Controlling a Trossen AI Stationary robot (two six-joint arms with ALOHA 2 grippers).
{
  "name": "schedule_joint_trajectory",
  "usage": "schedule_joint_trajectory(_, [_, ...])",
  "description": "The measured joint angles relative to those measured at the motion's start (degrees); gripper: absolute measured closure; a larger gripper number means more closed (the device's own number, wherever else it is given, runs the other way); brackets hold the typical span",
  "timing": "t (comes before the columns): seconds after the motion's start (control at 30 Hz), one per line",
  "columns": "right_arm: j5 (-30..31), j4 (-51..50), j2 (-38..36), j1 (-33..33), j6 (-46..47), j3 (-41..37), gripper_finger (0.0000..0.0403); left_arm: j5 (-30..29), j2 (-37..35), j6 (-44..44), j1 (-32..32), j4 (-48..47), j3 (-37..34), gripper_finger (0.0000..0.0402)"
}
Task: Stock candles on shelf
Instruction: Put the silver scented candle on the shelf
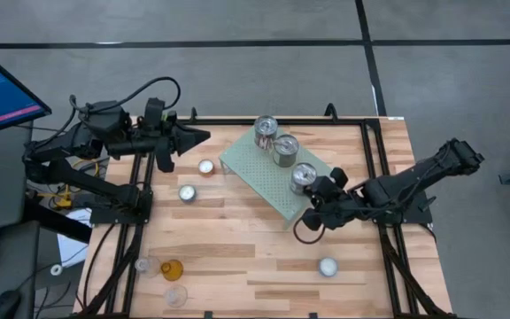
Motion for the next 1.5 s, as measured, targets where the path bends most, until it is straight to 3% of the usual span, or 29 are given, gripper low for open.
schedule_joint_trajectory(0.37, [-2.38,-4.19,-0.32,-1.21,3.35,0.66,0.0403,-0.02,0.14,0.00,0.00,-0.09,0.00,0.0397])
schedule_joint_trajectory(0.63, [-3.41,5.12,-0.68,1.47,-10.76,13.62,0.0403,1.94,0.14,0.00,0.00,-0.25,0.00,0.0393])
schedule_joint_trajectory(0.77, [-4.00,5.01,1.90,-3.76,-18.92,20.01,0.0403,2.12,0.14,0.00,0.00,-1.34,0.00,0.0397])
schedule_joint_trajectory(0.87, [-10.42,4.69,5.92,-9.44,-24.64,24.80,0.0403,2.08,0.10,0.00,0.00,-2.67,0.00,0.0397])
schedule_joint_trajectory(1.03, [-19.10,-4.55,15.13,-15.08,-27.68,33.76,0.0403,2.05,0.09,0.00,0.00,-3.78,0.00,0.0396])
schedule_joint_trajectory(1.27, [-20.93,-20.04,24.97,-16.22,-28.39,44.72,0.0403,2.05,-0.46,0.00,0.00,-3.76,0.00,0.0395])
schedule_joint_trajectory(1.5, [-21.08,-28.56,27.27,-16.06,-28.76,46.86,0.0403,2.03,-0.73,-0.02,0.00,-3.78,0.00,0.0397])
